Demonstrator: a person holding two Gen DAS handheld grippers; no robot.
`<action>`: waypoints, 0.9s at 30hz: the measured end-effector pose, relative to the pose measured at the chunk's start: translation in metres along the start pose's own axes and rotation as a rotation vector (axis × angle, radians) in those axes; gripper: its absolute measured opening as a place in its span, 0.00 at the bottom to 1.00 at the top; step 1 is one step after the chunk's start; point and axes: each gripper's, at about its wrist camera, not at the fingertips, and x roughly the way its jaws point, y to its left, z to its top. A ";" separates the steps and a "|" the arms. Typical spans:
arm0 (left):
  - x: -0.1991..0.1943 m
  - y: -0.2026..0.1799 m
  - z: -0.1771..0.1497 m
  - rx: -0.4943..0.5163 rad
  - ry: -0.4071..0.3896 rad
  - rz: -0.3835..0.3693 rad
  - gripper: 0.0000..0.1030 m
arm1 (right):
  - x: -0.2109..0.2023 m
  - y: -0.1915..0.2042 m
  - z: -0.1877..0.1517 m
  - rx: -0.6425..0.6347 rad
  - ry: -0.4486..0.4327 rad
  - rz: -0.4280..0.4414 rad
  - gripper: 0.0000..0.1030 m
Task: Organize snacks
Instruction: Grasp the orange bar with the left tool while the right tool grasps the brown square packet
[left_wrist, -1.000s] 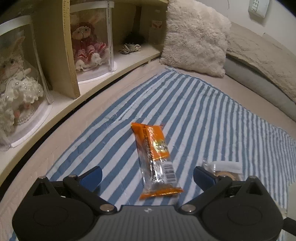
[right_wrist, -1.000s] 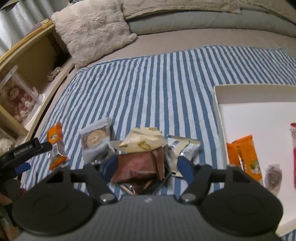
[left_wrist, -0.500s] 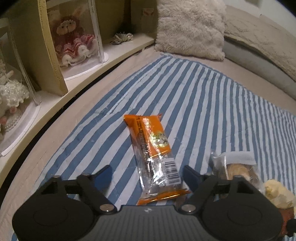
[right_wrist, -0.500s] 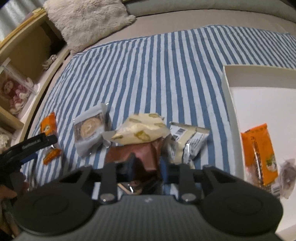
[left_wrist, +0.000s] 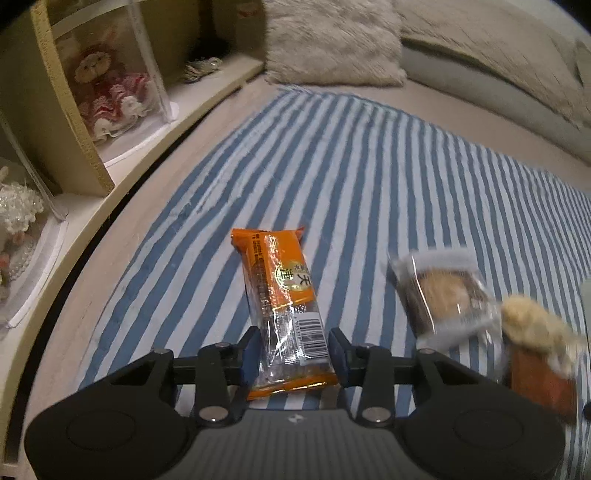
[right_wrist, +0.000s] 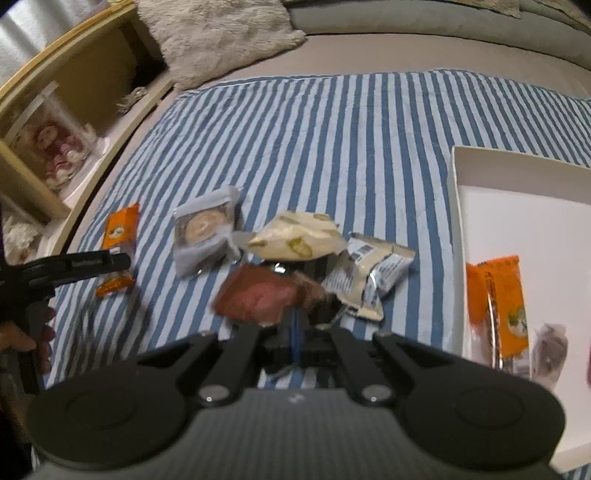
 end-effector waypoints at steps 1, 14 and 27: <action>-0.002 -0.001 -0.003 0.020 0.015 -0.007 0.41 | -0.004 0.000 -0.003 -0.008 -0.002 0.002 0.00; -0.018 -0.018 -0.028 0.113 0.070 -0.085 0.70 | -0.030 -0.012 -0.003 0.055 -0.114 0.043 0.49; 0.009 -0.015 -0.016 0.027 0.092 -0.035 0.75 | 0.036 0.017 0.019 0.195 -0.065 -0.087 0.92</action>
